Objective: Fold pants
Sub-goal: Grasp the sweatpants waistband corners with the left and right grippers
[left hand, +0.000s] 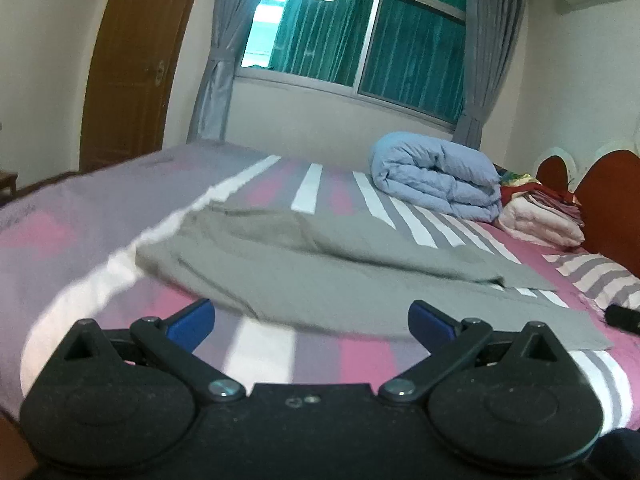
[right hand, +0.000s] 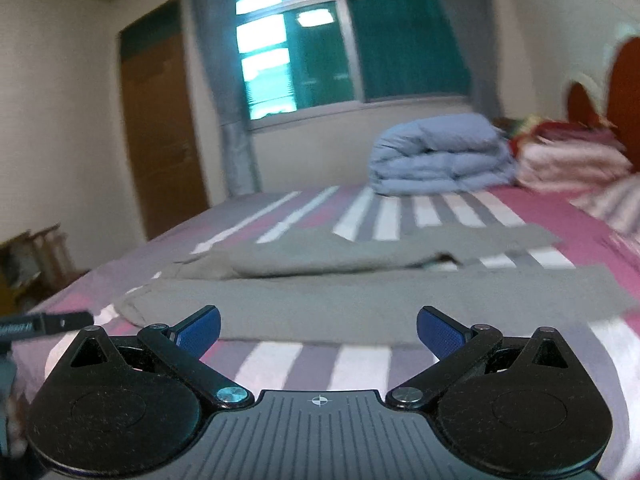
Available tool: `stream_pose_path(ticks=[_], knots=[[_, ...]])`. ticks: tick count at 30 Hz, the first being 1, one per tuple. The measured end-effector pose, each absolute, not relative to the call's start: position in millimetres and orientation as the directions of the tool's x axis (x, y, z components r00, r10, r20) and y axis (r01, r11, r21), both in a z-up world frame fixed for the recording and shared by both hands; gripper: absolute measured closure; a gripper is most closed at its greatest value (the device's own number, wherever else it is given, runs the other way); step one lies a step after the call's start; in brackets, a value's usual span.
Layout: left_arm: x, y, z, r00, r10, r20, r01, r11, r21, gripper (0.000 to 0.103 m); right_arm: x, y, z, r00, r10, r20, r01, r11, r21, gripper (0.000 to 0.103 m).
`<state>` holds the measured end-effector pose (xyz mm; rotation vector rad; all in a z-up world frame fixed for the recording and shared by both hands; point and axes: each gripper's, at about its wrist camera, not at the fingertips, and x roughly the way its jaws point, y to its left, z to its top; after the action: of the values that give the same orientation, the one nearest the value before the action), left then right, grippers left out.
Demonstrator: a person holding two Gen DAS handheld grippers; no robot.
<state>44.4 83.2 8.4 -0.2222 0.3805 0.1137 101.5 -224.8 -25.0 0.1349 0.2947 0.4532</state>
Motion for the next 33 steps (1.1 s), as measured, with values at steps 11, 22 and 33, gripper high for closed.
stream_pose_path(ticks=[11, 22, 33], knots=[[210.1, 215.7, 35.3, 0.869, 0.033, -0.493, -0.077, 0.995, -0.068, 0.006, 285.1, -192.9, 3.1, 0.738, 0.541, -0.404, -0.451, 0.84, 0.302, 0.0], [436.2, 320.4, -41.4, 0.71, -0.083, -0.7, 0.001, 0.993, -0.117, 0.038, 477.6, -80.1, -24.4, 0.735, 0.52, -0.435, -0.536, 0.839, 0.097, 0.0], [508.6, 334.8, -84.6, 0.632, -0.23, -0.74, 0.194, 0.971, -0.136, 0.024, 570.2, -53.6, -63.7, 0.66, 0.59, -0.465, -0.637, 0.768, 0.071, 0.0]])
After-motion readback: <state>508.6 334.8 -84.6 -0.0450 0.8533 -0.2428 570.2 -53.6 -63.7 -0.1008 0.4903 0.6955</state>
